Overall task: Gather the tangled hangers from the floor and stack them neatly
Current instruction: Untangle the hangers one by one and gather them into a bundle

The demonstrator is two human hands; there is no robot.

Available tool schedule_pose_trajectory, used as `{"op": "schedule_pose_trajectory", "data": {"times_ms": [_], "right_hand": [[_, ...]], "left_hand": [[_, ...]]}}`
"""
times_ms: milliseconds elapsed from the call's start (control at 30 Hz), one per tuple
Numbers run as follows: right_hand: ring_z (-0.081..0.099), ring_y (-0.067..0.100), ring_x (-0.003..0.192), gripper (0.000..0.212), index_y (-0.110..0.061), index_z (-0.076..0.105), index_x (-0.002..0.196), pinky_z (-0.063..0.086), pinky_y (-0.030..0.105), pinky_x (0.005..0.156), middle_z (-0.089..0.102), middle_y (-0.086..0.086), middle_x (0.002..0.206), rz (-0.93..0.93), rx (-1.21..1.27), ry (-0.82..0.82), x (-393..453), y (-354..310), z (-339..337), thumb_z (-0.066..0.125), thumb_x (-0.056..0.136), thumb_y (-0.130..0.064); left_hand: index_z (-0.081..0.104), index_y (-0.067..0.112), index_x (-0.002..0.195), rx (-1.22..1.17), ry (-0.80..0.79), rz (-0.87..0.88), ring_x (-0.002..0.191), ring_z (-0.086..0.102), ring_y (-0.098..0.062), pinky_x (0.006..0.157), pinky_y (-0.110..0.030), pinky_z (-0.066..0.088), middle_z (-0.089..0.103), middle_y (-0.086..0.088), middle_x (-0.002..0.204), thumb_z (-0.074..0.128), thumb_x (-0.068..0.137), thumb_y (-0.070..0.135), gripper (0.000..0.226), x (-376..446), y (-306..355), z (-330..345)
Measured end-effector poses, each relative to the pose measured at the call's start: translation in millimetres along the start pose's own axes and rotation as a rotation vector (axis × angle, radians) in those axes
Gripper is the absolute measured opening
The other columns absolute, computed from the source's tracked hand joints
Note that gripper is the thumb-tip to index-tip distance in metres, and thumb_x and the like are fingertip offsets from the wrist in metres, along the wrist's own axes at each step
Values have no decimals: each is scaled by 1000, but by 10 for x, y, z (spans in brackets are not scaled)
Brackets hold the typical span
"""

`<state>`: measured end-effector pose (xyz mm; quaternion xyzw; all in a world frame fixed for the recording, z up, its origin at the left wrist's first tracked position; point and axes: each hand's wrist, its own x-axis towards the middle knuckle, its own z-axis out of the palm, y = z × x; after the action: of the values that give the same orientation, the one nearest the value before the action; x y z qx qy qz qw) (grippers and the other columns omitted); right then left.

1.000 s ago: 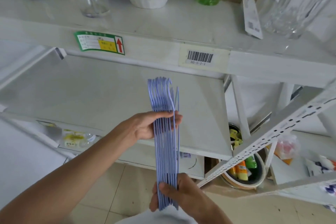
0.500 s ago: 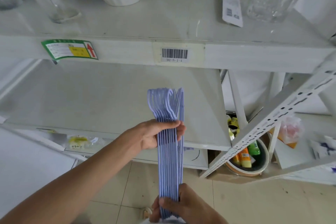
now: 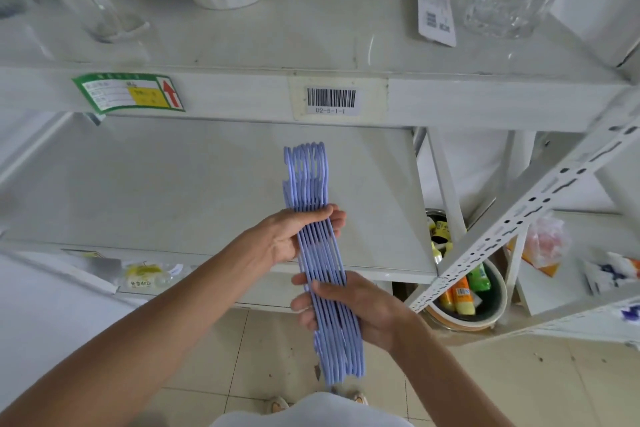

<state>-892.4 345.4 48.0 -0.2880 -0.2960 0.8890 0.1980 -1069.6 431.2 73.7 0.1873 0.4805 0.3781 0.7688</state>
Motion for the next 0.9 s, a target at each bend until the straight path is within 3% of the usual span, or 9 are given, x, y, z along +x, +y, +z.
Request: {"op": "schedule_pose_trajectory", "data": {"times_ms": [167, 333, 467, 733, 833, 900], "right_hand": [[75, 24, 85, 23, 1, 63, 122, 62, 33, 79, 76, 17, 102, -16, -23, 15, 409, -454, -82, 64, 102, -11], [72, 30, 92, 17, 2, 63, 118, 59, 37, 83, 73, 20, 105, 9, -46, 30, 941, -709, -456, 60, 103, -6], [75, 33, 97, 15, 2, 65, 115, 61, 38, 86, 74, 24, 109, -9, -90, 83, 1332, -663, -783, 60, 103, -6], [78, 33, 99, 18, 3, 70, 114, 64, 37, 83, 77, 25, 111, -16, -174, 90, 1492, -504, -896, 63, 102, -9], [79, 30, 89, 24, 6, 66, 119, 66, 36, 80, 78, 25, 104, -4, -166, 157, 1478, -616, -743, 65, 100, -9], [74, 23, 66, 18, 4, 69, 109, 64, 31, 64, 75, 16, 83, 1, -201, 242, 1461, -712, -588, 71, 97, -10]], "left_hand": [[72, -2, 105, 29, 11, -45, 79, 81, -21, 64, -32, 66, 82, -14, 92, 67, 94, 1, 12, 293, 527, -3], [71, -1, 110, 72, 5, -31, 88, 80, -23, 75, -34, 66, 81, -15, 100, 67, 93, 1, 17, 791, 888, -118], [70, 0, 106, 89, 26, -4, 83, 81, -20, 72, -31, 66, 82, -13, 95, 61, 99, 1, 12, 1247, 833, -320], [71, 0, 102, 49, 12, 132, 93, 79, -22, 85, -34, 64, 82, -13, 97, 61, 98, -1, 11, 1424, 643, -595], [70, -1, 105, 61, 49, 145, 98, 75, -23, 95, -36, 59, 78, -15, 103, 61, 98, -2, 11, 1305, 623, -546], [69, -2, 105, 52, 37, 172, 97, 75, -23, 97, -36, 58, 78, -14, 101, 60, 99, -3, 11, 1189, 552, -506]]}}
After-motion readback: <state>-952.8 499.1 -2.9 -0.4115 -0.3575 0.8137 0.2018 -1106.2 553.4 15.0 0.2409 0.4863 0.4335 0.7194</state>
